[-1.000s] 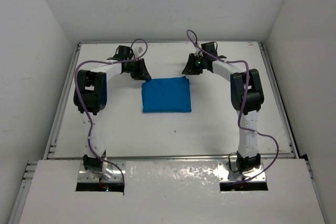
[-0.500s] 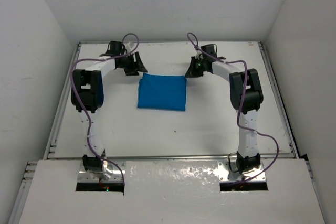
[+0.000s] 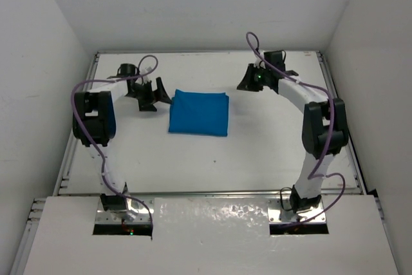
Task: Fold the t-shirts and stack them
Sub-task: Put the neatly folded tshirt into the corner of the board with the left arm
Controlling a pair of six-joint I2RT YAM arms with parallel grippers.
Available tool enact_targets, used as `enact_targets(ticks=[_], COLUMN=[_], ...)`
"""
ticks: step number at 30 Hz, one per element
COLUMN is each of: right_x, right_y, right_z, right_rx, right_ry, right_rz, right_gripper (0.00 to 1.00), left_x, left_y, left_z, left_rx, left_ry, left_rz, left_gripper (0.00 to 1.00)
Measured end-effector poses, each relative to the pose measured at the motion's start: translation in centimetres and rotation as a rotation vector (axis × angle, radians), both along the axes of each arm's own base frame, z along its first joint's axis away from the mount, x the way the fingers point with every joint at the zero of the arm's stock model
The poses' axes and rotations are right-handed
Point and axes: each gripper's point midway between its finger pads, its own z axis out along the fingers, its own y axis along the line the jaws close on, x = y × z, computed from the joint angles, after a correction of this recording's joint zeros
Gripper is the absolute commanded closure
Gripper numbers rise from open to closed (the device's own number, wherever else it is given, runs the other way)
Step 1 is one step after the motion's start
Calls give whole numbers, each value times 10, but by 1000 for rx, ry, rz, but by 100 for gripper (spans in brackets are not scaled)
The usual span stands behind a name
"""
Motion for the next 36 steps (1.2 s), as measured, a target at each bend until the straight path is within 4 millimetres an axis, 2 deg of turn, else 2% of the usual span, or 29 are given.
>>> enact_targets(ticks=[3, 6, 8, 10, 13, 14, 21, 24, 25, 26, 29, 30, 32, 36], right_x=[-10, -16, -19, -23, -29, -31, -38, -41, -43, -45, -48, -48, -48, -47], right_y=[-1, 0, -1, -2, -3, -4, -7, -8, -9, -9, -11, -12, -13, -15], right_z=[25, 32, 28, 22, 16, 15, 26, 27, 26, 25, 21, 21, 21, 23], right_rx=[12, 20, 18, 15, 11, 10, 2, 1, 1, -1, -13, -19, -27, -32], right_ry=[-52, -70, -59, -44, -27, -23, -47, -54, -53, -48, -39, -41, -45, -52], right_rz=[5, 11, 11, 11, 10, 10, 1, -2, -2, -2, 0, -1, -3, -7], right_gripper=[91, 91, 91, 91, 91, 91, 92, 92, 92, 92, 92, 92, 92, 92], left_x=[-30, -43, -43, -43, -42, -41, -35, -31, -30, -29, -29, -28, -29, -30], left_y=[-4, -10, -15, -20, -27, -29, -36, -45, -50, -54, -63, -65, -67, -69], left_z=[-7, -9, -9, -9, -11, -12, -16, -18, -19, -19, -26, -28, -33, -36], left_rx=[-7, -16, -17, -15, -25, -33, -38, -32, -27, -27, -19, -25, -23, -36], left_ry=[51, 66, 59, 51, 40, 35, 10, -4, -9, -14, -22, -20, -9, 10], left_rz=[-15, -37, -54, -66, -86, -91, -96, -109, -118, -126, -141, -142, -137, -129], left_gripper=[0, 0, 1, 9, 15, 14, 28, 33, 37, 49, 61, 81, 98, 100])
